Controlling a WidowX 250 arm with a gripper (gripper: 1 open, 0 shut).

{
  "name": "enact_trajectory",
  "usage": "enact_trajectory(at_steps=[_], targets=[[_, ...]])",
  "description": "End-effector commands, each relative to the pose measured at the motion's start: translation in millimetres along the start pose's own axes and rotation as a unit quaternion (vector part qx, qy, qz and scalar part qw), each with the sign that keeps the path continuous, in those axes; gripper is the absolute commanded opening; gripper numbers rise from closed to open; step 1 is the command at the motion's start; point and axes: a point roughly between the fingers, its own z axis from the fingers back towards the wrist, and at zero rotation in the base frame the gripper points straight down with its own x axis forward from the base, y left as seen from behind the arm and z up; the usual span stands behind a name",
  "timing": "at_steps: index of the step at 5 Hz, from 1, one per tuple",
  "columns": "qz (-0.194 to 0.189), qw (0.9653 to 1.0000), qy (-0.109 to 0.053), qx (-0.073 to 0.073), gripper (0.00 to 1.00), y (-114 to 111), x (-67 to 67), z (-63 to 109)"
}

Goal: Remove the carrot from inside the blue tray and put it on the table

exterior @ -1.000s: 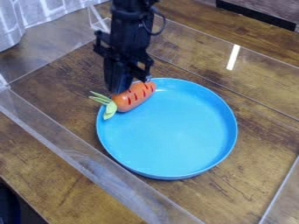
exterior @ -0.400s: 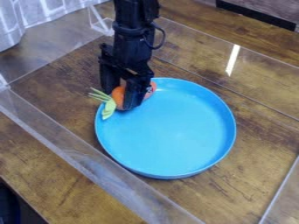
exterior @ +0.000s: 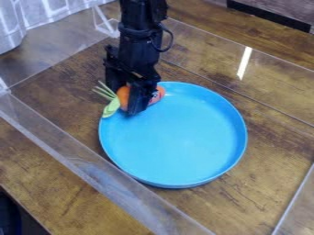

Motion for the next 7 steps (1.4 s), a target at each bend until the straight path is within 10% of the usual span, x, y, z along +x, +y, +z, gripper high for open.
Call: enact_trajectory(at_steps=[1, 7], targets=[[0.01, 0.9995, -0.024, 0.014, 0.0, 14, -0.1, 21.9], [-0.012, 0.9993, -0.019, 0.031, 0.0, 25, -9.3, 30.8]])
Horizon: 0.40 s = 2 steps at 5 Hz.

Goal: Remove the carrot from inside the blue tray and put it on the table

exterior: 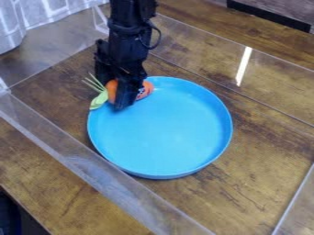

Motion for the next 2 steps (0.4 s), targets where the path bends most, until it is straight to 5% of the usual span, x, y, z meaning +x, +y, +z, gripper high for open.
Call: enact_trajectory(at_steps=[1, 2], targets=[[0.002, 0.9989, -0.041, 0.023, 0.0, 12.0, -2.7, 33.4], [-0.003, 0.9988, -0.041, 0.027, 0.0, 12.8, -5.7, 35.9]])
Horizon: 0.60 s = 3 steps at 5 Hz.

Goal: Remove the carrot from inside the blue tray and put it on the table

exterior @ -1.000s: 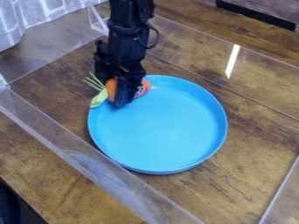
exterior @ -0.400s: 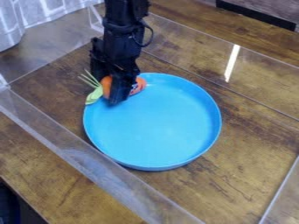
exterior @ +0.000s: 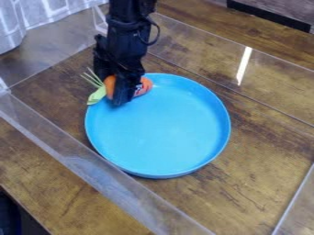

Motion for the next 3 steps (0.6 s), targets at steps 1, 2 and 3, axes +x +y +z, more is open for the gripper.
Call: enact_trajectory(at_steps=[1, 2, 3], targets=[[0.002, 0.9989, -0.041, 0.022, 0.0, 11.3, -4.0, 32.0], [-0.005, 0.9989, -0.04, 0.025, 0.0, 10.6, -5.6, 32.5], [-0.012, 0.9988, -0.039, 0.027, 0.0, 9.5, -6.8, 32.6]])
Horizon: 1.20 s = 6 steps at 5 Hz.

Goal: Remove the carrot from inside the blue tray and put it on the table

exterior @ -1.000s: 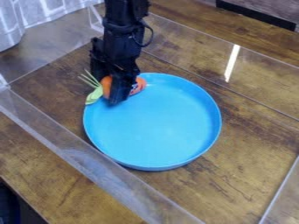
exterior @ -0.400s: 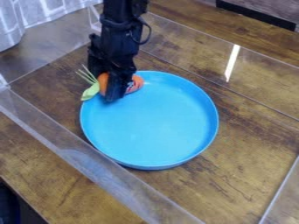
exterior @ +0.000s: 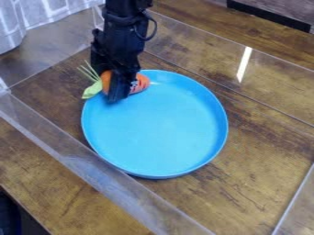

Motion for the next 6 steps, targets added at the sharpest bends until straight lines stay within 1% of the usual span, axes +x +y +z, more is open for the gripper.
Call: enact_trajectory(at_steps=[1, 6], targets=[[0.001, 0.9992, -0.034, 0.02, 0.0, 8.3, -2.5, 25.3], [-0.035, 0.9984, -0.031, 0.03, 0.0, 3.0, -6.7, 26.3]])
